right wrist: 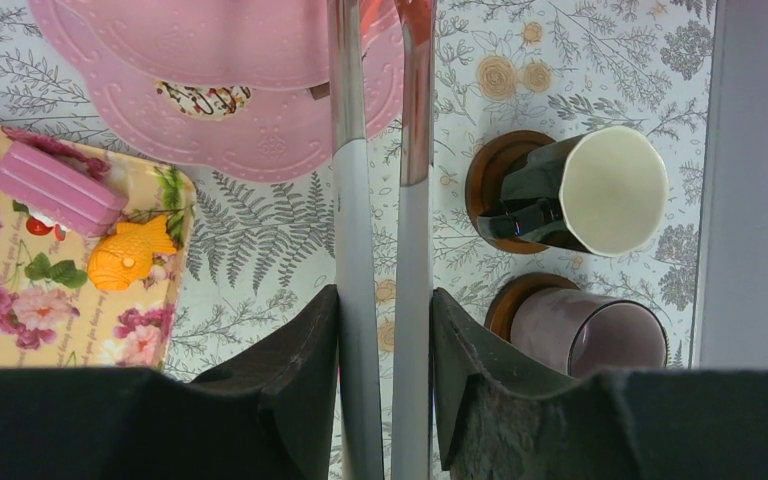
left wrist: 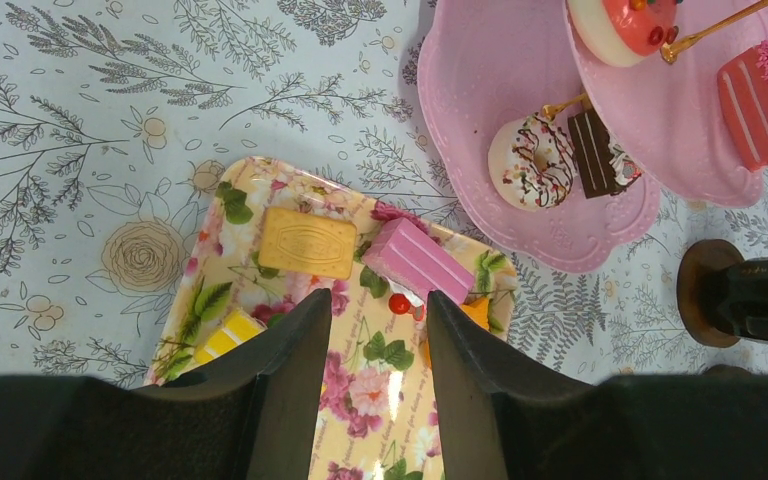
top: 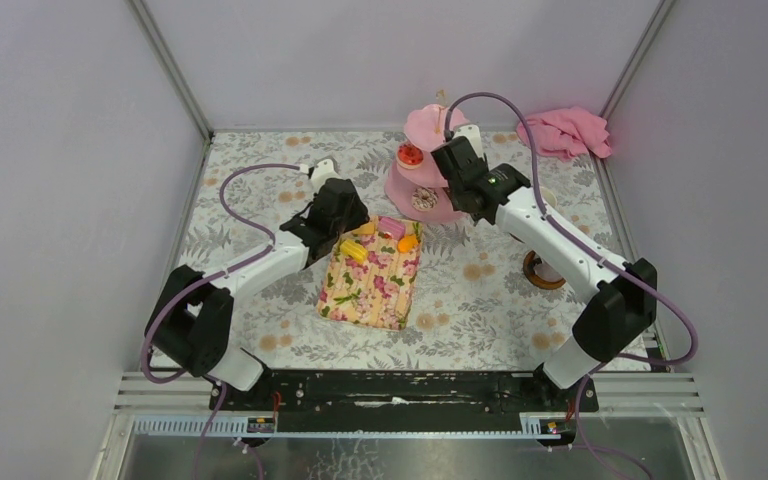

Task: Serve the afternoon tea
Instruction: Place the desert on the desert table.

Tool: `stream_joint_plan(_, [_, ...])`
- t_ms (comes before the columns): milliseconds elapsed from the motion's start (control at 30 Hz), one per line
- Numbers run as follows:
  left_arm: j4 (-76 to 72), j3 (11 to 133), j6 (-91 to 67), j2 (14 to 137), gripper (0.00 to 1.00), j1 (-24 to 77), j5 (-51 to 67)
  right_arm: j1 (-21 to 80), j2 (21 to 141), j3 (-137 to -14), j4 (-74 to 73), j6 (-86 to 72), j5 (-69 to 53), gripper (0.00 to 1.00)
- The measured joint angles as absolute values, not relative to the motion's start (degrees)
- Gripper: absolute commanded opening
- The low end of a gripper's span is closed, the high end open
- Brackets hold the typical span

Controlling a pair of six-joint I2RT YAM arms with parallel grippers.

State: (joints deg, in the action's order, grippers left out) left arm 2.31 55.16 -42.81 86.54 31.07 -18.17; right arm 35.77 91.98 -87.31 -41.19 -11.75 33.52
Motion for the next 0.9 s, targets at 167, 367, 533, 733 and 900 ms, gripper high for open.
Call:
stream_joint_plan(167, [2.3,55.2,-42.8,86.5,0.48,31.1,-18.2,35.8,90.9,-85.9,-40.8,-11.8,33.5,0.01])
stream_joint_plan(367, [2.3,55.3,-42.8,86.5,0.48,31.1,-18.2,35.8,90.2,-85.8,-40.8,-11.8,33.5,0.04])
stream_joint_plan(533, [2.3,55.3,-42.8,86.5,0.48,31.1,-18.2,35.8,90.1,-85.8,-40.8,-11.8,33.5,0.04])
stream_joint_plan(733, [2.3,55.3,-42.8,86.5,0.48,31.1,-18.2,35.8,90.0,-85.8,-40.9,-11.8,33.5,0.04])
stream_joint_plan(900, [2.3,55.3,-42.8,86.5,0.48,31.1,-18.2,35.8,88.6,-85.6,-41.3,-11.9,33.5,0.05])
